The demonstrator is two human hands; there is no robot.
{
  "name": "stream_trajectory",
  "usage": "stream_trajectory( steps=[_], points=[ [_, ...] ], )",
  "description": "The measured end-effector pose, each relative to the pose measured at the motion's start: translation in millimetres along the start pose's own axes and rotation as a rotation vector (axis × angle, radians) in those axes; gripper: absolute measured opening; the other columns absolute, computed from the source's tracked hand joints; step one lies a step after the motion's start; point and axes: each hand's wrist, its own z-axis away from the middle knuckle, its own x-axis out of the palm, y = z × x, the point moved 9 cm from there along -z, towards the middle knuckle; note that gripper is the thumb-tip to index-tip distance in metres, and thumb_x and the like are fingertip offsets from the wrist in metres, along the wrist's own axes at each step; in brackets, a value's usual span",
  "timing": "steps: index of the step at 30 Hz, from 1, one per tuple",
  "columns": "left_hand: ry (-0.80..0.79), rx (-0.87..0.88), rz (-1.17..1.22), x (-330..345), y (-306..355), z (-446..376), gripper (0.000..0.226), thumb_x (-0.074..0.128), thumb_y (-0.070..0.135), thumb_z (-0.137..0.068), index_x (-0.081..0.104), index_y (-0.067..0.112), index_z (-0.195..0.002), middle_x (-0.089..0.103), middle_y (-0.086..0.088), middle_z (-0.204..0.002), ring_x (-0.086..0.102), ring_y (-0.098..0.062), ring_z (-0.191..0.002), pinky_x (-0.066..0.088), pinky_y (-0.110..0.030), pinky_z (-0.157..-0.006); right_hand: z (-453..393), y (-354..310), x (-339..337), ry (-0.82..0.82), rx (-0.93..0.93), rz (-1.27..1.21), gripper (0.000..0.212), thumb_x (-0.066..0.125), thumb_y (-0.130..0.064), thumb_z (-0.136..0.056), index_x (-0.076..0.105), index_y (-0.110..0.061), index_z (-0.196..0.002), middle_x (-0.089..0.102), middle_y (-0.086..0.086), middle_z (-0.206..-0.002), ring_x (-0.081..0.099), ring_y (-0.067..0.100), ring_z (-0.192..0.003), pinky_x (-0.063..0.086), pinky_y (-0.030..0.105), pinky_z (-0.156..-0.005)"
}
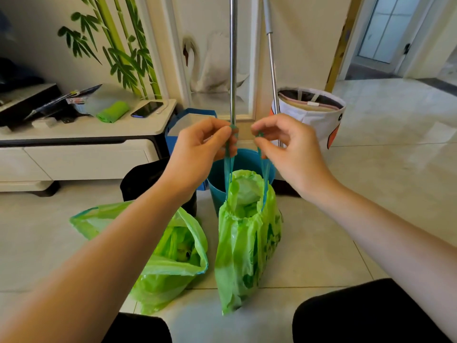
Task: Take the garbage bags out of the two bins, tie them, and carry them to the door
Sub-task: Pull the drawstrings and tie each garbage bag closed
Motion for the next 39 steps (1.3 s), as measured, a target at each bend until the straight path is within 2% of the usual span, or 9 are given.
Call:
stream_trajectory(
  steps=[8, 12, 15, 19, 23, 28, 31, 34, 39],
  points=[
    [-0.082, 0.009, -0.187, 22, 8, 9, 0.015, 0.055, 0.005, -0.094, 0.069, 0.001, -0.099, 0.071, -0.020, -0.086, 0.071, -0.023, -0.076, 0.060, -0.026, -0.075, 2, 10, 15, -0.092, 0.063, 0.040, 0.031, 0.068, -0.003, -0.081, 0.063, -0.034, -0.083, 0.066, -0.015, -0.079, 0.065, 0.004, -0.078, 0.052, 0.021, -0.075],
    [-0.047, 0.024, -0.263, 15, 5, 7, 0.007, 0.065, 0.009, -0.089, 0.072, 0.012, -0.088, 0.073, -0.015, -0.084, 0.070, -0.019, -0.076, 0.060, -0.026, -0.074, 2, 17, 12, -0.081, 0.103, 0.066, 0.014, 0.066, -0.006, -0.084, 0.068, -0.020, -0.085, 0.066, -0.009, -0.077, 0.065, 0.010, -0.077, 0.055, 0.027, -0.071],
    [-0.019, -0.046, -0.276, 6, -12, 4, 0.003, 0.069, 0.014, -0.086, 0.070, 0.013, -0.089, 0.072, -0.006, -0.087, 0.068, -0.014, -0.081, 0.059, -0.024, -0.075, 1, 26, 4, -0.009, 0.220, -0.004, 0.009, 0.061, -0.006, -0.085, 0.066, -0.013, -0.084, 0.069, 0.008, -0.082, 0.063, 0.017, -0.074, 0.056, 0.028, -0.060],
    [-0.283, -0.203, -0.339, 30, -53, 11, 0.036, 0.071, 0.013, -0.085, 0.061, 0.014, -0.120, 0.067, 0.002, -0.121, 0.062, -0.006, -0.112, 0.047, -0.023, -0.097, 2, 30, 5, 0.005, 0.313, -0.067, 0.017, 0.055, -0.005, -0.083, 0.062, -0.016, -0.072, 0.073, 0.008, -0.079, 0.052, 0.002, -0.047, 0.045, 0.024, -0.051],
    [-0.513, -0.202, -0.421, 70, -79, 21, 0.069, 0.079, 0.024, -0.077, 0.047, 0.018, -0.138, 0.052, 0.006, -0.141, 0.045, -0.005, -0.131, 0.032, -0.027, -0.112, 2, 28, 7, -0.004, 0.332, -0.104, 0.012, 0.058, -0.004, -0.079, 0.064, -0.014, -0.078, 0.066, 0.000, -0.068, 0.053, -0.003, -0.047, 0.042, 0.012, -0.051],
    [-0.446, -0.161, -0.425, 88, -95, 22, 0.033, 0.082, 0.030, -0.073, 0.071, 0.018, -0.101, 0.070, 0.004, -0.110, 0.061, -0.007, -0.111, 0.047, -0.029, -0.100, 1, 26, 7, 0.033, 0.384, -0.179, 0.014, 0.059, -0.002, -0.078, 0.067, -0.013, -0.079, 0.061, -0.005, -0.062, 0.056, -0.001, -0.055, 0.044, 0.010, -0.051],
    [-0.470, -0.201, -0.464, 95, -110, 25, 0.017, 0.076, 0.032, -0.079, 0.076, 0.016, -0.082, 0.075, 0.000, -0.098, 0.062, -0.013, -0.111, 0.048, -0.034, -0.099, -2, 19, 5, 0.046, 0.373, -0.258, 0.017, 0.056, -0.004, -0.081, 0.070, -0.013, -0.074, 0.062, 0.001, -0.067, 0.050, 0.005, -0.052, 0.041, 0.011, -0.049],
    [-0.496, -0.209, -0.475, 98, -115, 29, 0.018, 0.072, 0.037, -0.081, 0.077, 0.020, -0.078, 0.075, -0.001, -0.093, 0.063, -0.014, -0.108, 0.048, -0.041, -0.100, -6, 15, -4, 0.111, 0.361, -0.361, 0.024, 0.054, -0.003, -0.083, 0.072, -0.014, -0.071, 0.065, 0.006, -0.076, 0.047, 0.003, -0.050, 0.041, 0.014, -0.052],
    [-0.610, -0.188, -0.608, 98, -131, 46, 0.026, 0.064, 0.041, -0.088, 0.077, 0.019, -0.083, 0.073, -0.007, -0.087, 0.065, -0.020, -0.081, 0.052, -0.047, -0.080, -5, 22, -12, 0.171, 0.394, -0.460, 0.029, 0.054, 0.000, -0.086, 0.074, -0.017, -0.073, 0.068, 0.007, -0.081, 0.048, 0.004, -0.053, 0.038, 0.018, -0.052]
  ],
)
